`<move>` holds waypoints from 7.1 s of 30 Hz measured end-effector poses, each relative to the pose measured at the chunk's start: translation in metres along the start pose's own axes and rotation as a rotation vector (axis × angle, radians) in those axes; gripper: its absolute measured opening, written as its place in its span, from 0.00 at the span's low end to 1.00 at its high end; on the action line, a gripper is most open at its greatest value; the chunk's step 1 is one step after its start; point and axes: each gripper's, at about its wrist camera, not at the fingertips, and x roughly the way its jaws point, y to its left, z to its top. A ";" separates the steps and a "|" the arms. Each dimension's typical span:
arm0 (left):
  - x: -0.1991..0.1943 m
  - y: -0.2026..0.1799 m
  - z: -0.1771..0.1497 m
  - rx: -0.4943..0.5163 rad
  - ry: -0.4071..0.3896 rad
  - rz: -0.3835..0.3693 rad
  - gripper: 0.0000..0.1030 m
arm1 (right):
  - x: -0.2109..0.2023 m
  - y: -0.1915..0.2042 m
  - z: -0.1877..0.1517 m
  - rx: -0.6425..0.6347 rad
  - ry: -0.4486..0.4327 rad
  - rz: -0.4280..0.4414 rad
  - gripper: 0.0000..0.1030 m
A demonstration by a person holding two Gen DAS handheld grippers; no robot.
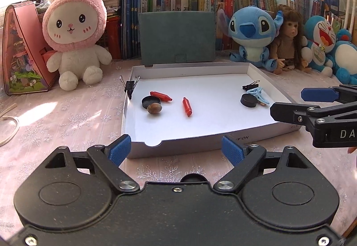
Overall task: Organize rigid objects
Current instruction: 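Withdraw both open tools from the tray toward the lids and clear dome, then grasp a black lid with the left tool while the right tool grasps the clear plastic dome, then carry the black lid with the left tool into the tray while the right tool carries the dome, then open the left tool to drop the lid while the right tool releases the dome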
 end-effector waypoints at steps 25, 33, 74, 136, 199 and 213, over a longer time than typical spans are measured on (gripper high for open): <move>-0.013 0.005 -0.053 0.038 0.098 -0.005 0.61 | -0.019 0.028 -0.059 -0.173 0.093 0.060 0.89; -0.008 -0.002 -0.054 0.046 0.081 -0.010 0.58 | -0.015 0.038 -0.066 -0.197 0.110 0.085 0.80; 0.006 -0.012 -0.045 0.017 0.050 -0.015 0.29 | 0.007 0.046 -0.069 -0.106 0.068 0.050 0.61; -0.015 0.004 0.008 -0.018 -0.032 -0.022 0.29 | -0.016 0.021 -0.025 -0.004 0.028 -0.074 0.37; 0.183 0.003 0.099 -0.064 0.193 0.068 0.30 | 0.156 -0.046 0.043 0.204 0.257 -0.077 0.37; 0.181 0.005 0.099 -0.071 0.186 0.059 0.40 | 0.153 -0.048 0.039 0.218 0.228 -0.065 0.40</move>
